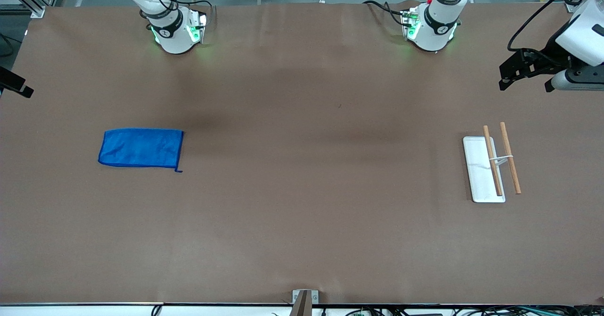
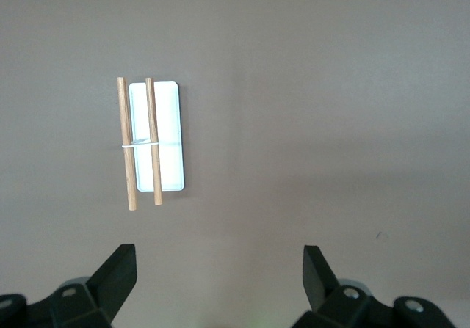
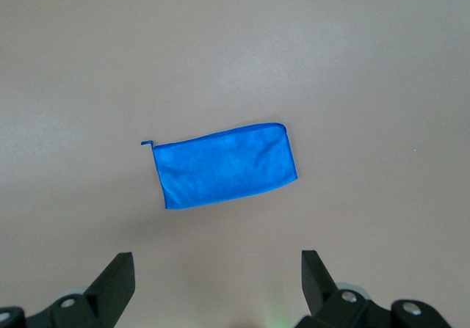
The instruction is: Right arm passes towel to left arm to hang
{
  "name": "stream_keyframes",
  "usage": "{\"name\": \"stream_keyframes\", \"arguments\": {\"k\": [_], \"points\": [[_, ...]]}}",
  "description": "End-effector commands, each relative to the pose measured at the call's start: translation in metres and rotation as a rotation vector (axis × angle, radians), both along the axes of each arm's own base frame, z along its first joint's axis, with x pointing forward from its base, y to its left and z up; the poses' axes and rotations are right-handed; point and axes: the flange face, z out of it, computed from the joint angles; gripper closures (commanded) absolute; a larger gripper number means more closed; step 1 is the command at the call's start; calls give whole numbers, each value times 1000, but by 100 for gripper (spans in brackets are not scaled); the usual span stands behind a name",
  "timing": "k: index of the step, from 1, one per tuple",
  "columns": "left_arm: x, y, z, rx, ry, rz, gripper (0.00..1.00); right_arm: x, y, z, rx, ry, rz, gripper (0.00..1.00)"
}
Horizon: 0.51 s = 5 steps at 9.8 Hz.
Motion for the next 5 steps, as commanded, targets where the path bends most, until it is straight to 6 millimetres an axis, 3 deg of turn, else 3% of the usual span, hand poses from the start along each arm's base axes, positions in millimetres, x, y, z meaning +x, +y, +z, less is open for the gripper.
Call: {"name": "stream_keyframes", "arguments": {"k": [1, 3, 5], "points": [[3, 3, -16, 2, 33, -12, 0, 2, 2, -42, 3, 61, 15, 0], [3, 1, -16, 3, 33, -7, 0, 7, 7, -112, 4, 85, 32, 0], [3, 2, -16, 1, 33, -15, 0, 2, 18, -205, -22, 83, 76, 0]]}}
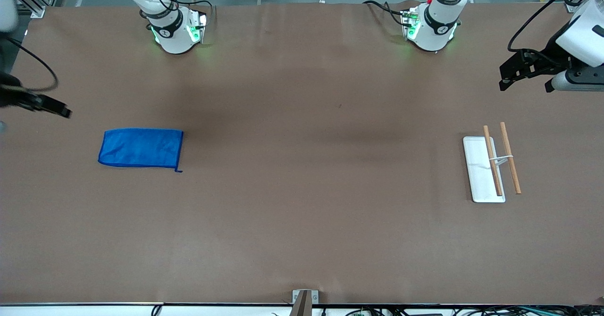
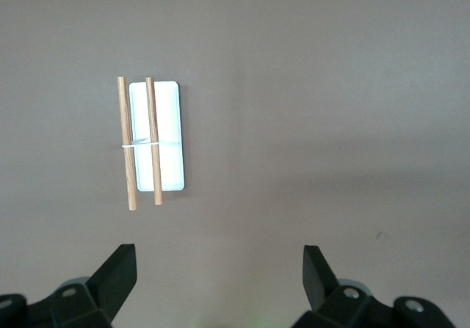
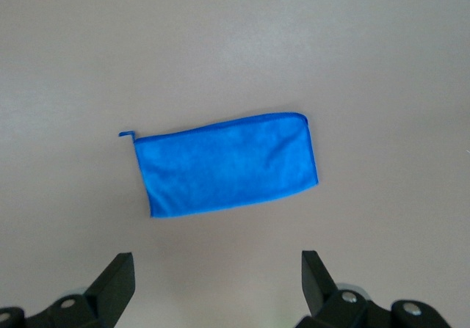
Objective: Right arm passes towel to left arm to hang
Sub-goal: 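Reach the right gripper down and pinch the blue towel's edge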
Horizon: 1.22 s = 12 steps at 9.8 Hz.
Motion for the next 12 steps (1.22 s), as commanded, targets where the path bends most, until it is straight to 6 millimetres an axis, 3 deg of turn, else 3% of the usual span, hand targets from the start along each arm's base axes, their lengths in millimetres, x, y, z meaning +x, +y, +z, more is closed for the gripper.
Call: {"name": "stream_keyframes", "arguments": {"k": [1, 3, 6, 8, 11, 12], "points": [[2, 0, -14, 1, 30, -16, 0, -28, 11, -98, -45, -6, 84, 0], [2, 1, -14, -1, 30, -18, 0, -42, 11, -181, -44, -65, 109, 0], [2, 1, -14, -3, 30, -18, 0, -53, 1, -263, -41, -117, 112, 2], [2, 1, -13, -1, 27, -16, 0, -63, -7, -289, -34, -122, 196, 10], [3, 2, -14, 4, 26, -11, 0, -72, -6, -312, -31, -129, 195, 26], [3, 2, -13, 2, 27, -13, 0, -74, -5, -315, -29, -127, 195, 42]]}}
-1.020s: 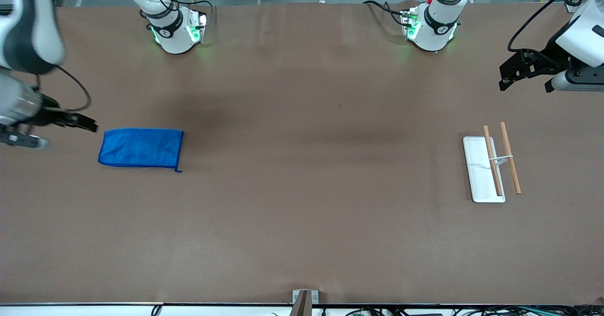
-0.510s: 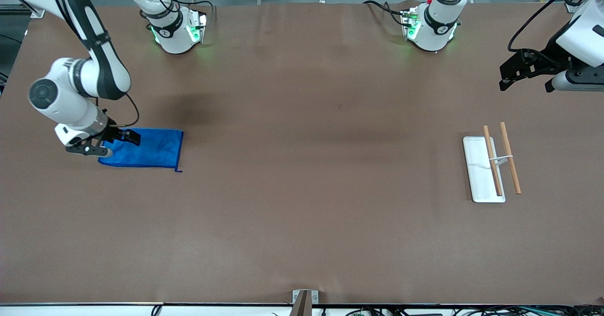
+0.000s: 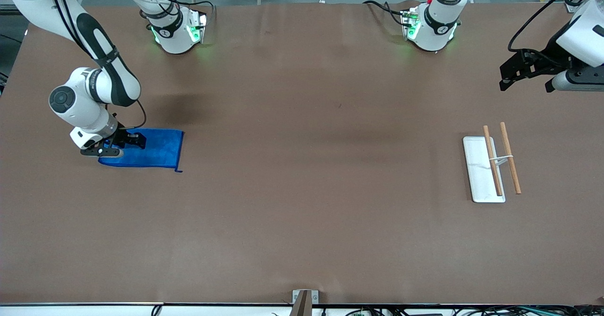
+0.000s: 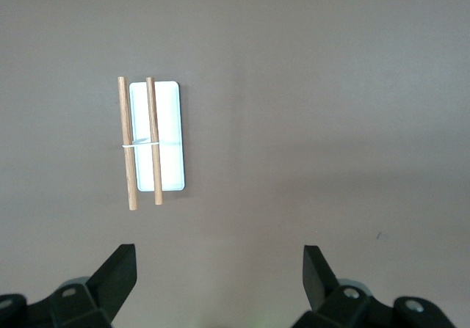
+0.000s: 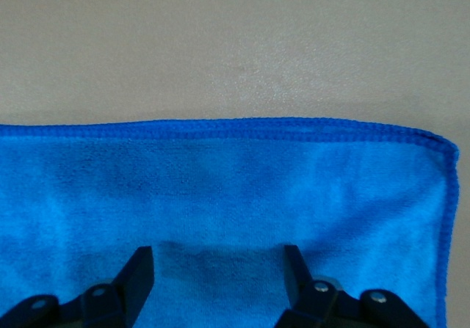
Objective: Right arm passes towel to left arm to hang
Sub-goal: 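Reach the right gripper down and pinch the blue towel's edge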
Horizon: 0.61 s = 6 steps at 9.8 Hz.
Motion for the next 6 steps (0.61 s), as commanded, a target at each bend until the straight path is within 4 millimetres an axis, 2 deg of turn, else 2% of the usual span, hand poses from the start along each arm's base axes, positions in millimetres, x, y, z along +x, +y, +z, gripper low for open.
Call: {"name": "stream_keyframes", "arguments": {"k": [1, 2, 4, 5, 6], "points": [[3, 0, -14, 0, 29, -16, 0, -10, 1, -8, -1, 0, 13, 67], [3, 0, -14, 0, 29, -14, 0, -10, -3, -8, 0, -2, -8, 97], [3, 1, -15, -1, 31, -16, 0, -10, -4, -3, 4, 26, -28, 100], [3, 0, -14, -2, 29, -16, 0, -3, -3, 21, 6, 72, -30, 100], [3, 2, -14, -2, 28, -14, 0, 10, -2, 59, 5, 118, -27, 100]]}}
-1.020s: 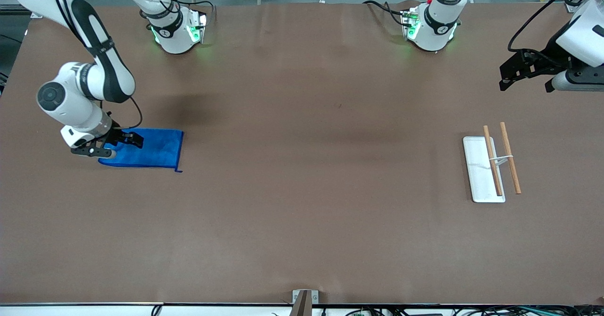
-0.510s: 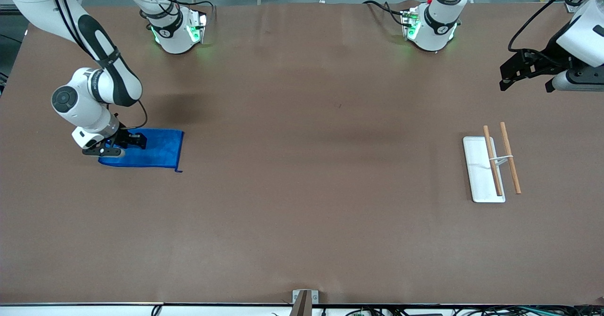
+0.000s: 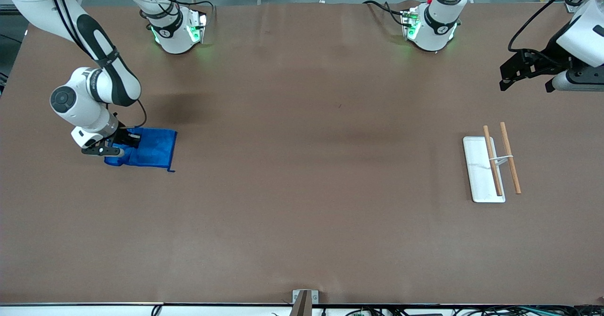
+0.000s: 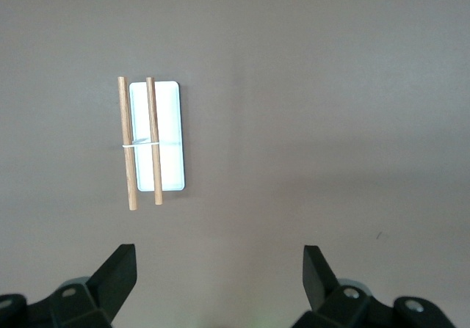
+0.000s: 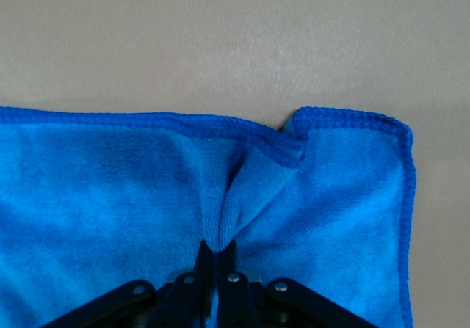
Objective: Right arm passes towel to left arm to hang
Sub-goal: 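Lift the towel with the right gripper while the left gripper approaches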
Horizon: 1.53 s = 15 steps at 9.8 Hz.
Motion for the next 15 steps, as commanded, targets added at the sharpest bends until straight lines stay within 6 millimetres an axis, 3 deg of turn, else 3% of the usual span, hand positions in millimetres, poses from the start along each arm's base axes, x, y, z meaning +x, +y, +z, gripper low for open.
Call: {"name": "stream_keyframes", "arguments": {"k": [1, 4, 5, 6, 8, 10, 11, 12, 15], "points": [[3, 1, -14, -3, 29, -16, 0, 24, 8, 85, -6, 68, 0, 100], [3, 0, -14, -11, 30, -17, 0, 76, 35, 191, -1, 98, 14, 100], [2, 0, -15, -18, 33, -16, 0, 88, 51, 212, 22, 64, 21, 100], [3, -3, -14, -42, 34, -19, 0, 97, 78, 225, 41, 33, 57, 100], [21, -21, -35, -222, 57, -19, 0, 102, 130, 232, 189, 8, 56, 100], [51, -49, -81, -414, 108, -11, 0, 101, 193, 237, 362, -16, 58, 100], [73, -75, -119, -588, 154, 17, 0, 100, 225, 242, 438, -38, 43, 100], [85, -98, -140, -692, 139, 57, 0, 97, 254, 246, 552, -32, -6, 100], [107, -157, -232, -970, 242, 212, 0, 83, 342, 255, 849, -26, -129, 100]]}}
